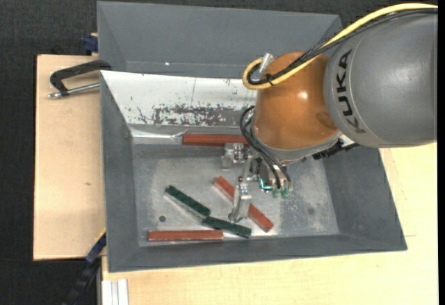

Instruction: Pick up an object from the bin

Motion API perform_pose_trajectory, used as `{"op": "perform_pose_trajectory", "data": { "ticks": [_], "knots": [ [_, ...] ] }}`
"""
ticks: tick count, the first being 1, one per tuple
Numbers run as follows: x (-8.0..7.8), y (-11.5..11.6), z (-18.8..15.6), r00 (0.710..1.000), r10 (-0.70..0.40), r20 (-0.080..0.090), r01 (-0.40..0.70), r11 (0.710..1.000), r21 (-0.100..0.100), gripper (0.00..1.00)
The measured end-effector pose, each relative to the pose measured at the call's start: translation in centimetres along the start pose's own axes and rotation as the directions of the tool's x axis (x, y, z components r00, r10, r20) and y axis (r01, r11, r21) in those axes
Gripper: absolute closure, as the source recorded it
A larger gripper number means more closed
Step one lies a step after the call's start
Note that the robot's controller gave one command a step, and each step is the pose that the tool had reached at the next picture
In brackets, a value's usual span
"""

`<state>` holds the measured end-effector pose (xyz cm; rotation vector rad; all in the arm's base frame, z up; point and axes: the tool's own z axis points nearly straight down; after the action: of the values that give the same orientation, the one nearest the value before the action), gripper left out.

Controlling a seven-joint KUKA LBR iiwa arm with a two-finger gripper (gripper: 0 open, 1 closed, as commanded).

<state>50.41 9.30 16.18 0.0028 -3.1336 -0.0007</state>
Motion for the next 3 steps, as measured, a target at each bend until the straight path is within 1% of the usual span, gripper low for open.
{"op": "perform_pose_trajectory", "data": {
  "ticks": [1, 2, 3],
  "knots": [
    [-0.1, 0.0, -0.4, 1.0, 0.002, 0.007, -0.002, 1.0, -0.001, 0.0],
    [-0.5, -0.4, 3.9, 0.997, 0.077, 0.013, -0.077, 0.997, -0.003, 0.0],
    [-1.6, -2.7, 7.3, 0.987, 0.163, 0.006, -0.163, 0.987, -0.003, 0.0]
  ]
}}
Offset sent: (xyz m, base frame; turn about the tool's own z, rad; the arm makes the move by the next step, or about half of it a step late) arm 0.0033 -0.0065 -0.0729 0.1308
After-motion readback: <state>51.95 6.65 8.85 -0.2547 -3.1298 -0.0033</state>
